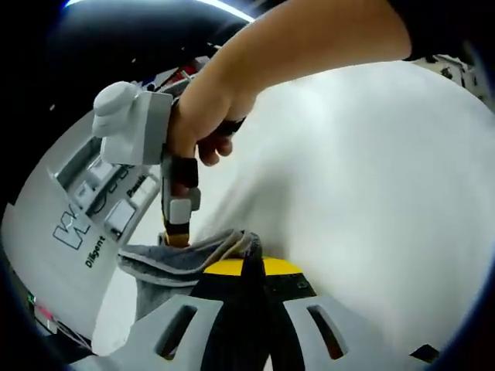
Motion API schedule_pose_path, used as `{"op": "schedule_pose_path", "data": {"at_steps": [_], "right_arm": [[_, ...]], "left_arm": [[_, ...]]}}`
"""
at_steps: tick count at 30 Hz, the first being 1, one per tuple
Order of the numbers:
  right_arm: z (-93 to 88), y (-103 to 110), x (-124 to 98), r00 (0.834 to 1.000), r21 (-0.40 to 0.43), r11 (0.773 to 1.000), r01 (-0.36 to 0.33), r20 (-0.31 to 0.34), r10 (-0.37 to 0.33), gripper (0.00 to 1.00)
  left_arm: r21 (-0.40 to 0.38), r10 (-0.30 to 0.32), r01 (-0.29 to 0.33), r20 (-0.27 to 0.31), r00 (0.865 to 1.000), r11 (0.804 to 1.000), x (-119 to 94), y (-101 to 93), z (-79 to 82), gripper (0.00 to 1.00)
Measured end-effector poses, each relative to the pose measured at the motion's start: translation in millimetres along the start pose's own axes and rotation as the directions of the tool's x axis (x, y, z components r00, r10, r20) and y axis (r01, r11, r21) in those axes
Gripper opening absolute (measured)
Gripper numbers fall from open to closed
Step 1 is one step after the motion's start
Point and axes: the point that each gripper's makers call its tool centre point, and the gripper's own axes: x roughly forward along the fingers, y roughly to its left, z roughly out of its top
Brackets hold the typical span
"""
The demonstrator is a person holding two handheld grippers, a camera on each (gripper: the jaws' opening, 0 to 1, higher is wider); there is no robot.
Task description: Open the folded towel by lifting each exposed corner and separating the folded layers until the towel lies flat within the target outline without major curled edges
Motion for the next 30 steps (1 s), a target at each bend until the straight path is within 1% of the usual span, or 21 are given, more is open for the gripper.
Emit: {"op": "schedule_pose_path", "data": {"at_steps": [2, 6, 12, 13, 16, 18, 20, 21, 22, 23, 25, 26, 27, 28, 29, 30], "right_arm": [[-1.5, -0.4, -2.0, 1.000, 0.000, 1.000, 0.004, -0.001, -0.004, 0.10], [-7.6, -2.3, -6.0, 1.000, 0.002, 1.000, 0.019, -0.010, -0.019, 0.10], [-12.7, -5.9, -11.7, 0.999, 0.011, 0.999, 0.048, -0.019, -0.048, 0.12], [-12.7, -12.6, -11.2, 0.999, 0.013, 0.999, 0.050, -0.020, -0.050, 0.12], [-17.1, -21.9, -14.4, 0.996, 0.016, 0.997, 0.075, -0.040, -0.074, 0.15], [-19.4, -27.2, -18.1, 0.995, 0.019, 0.996, 0.089, -0.046, -0.088, 0.18], [-20.3, -31.7, -21.6, 0.994, 0.015, 0.994, 0.105, -0.045, -0.104, 0.18], [-21.7, -37.0, -24.2, 0.991, 0.003, 0.992, 0.126, -0.049, -0.126, 0.18], [-24.0, -44.2, -27.5, 0.986, 0.002, 0.988, 0.154, -0.056, -0.154, 0.18], [-25.3, -49.2, -30.2, 0.983, 0.009, 0.985, 0.173, -0.060, -0.172, 0.18], [-24.9, -60.1, -37.5, 0.976, 0.028, 0.977, 0.211, -0.054, -0.210, 0.19], [-24.1, -65.0, -41.5, 0.973, 0.036, 0.973, 0.228, -0.048, -0.226, 0.20], [-22.0, -69.3, -44.8, 0.970, 0.047, 0.969, 0.241, -0.034, -0.240, 0.23], [-21.2, -72.0, -47.0, 0.968, 0.052, 0.967, 0.250, -0.028, -0.249, 0.26], [-20.1, -78.0, -50.2, 0.963, 0.059, 0.961, 0.270, -0.019, -0.270, 0.31], [-19.9, -84.0, -53.9, 0.956, 0.062, 0.954, 0.294, -0.018, -0.293, 0.37]], "left_arm": [[0.013, -0.007, 0.007, -0.007, 1.000, 1.000, 0.9, -1.3, 0.0, 0.05], [0.011, -0.013, 0.013, -0.005, 1.000, 1.000, 1.7, -1.6, 0.8, 0.05], [0.000, -0.018, 0.018, 0.013, 1.000, 1.000, 3.0, -4.2, 2.8, 0.10], [0.001, -0.016, 0.016, 0.015, 1.000, 1.000, 2.9, -4.2, 3.1, 0.10], [-0.015, -0.018, 0.018, 0.019, 1.000, 1.000, 2.2, -3.3, 4.0, 0.13], [-0.032, -0.029, 0.029, 0.026, 0.999, 0.999, 1.4, -4.0, 5.2, 0.15], [-0.053, -0.039, 0.041, 0.034, 0.999, 0.998, -0.1, -4.2, 6.4, 0.18], [-0.068, -0.045, 0.048, 0.040, 0.998, 0.997, -1.1, -4.5, 7.0, 0.20], [-0.092, -0.044, 0.048, 0.048, 0.998, 0.995, -2.1, -3.2, 8.0, 0.24], [-0.105, -0.049, 0.055, 0.050, 0.998, 0.993, -3.0, -3.2, 7.9, 0.26], [-0.161, -0.073, 0.083, 0.067, 0.995, 0.983, -5.5, -5.8, 8.7, 0.30], [-0.177, -0.079, 0.092, 0.078, 0.994, 0.980, -6.7, -5.9, 9.5, 0.32], [-0.201, -0.093, 0.110, 0.095, 0.991, 0.973, -8.8, -7.0, 10.8, 0.32], [-0.257, -0.110, 0.134, 0.104, 0.989, 0.957, -11.8, -7.6, 9.6, 0.32], [-0.296, -0.113, 0.144, 0.118, 0.987, 0.944, -13.6, -5.5, 10.2, 0.34], [-0.325, -0.115, 0.158, 0.145, 0.983, 0.932, -15.7, -2.8, 12.9, 0.36]]}}
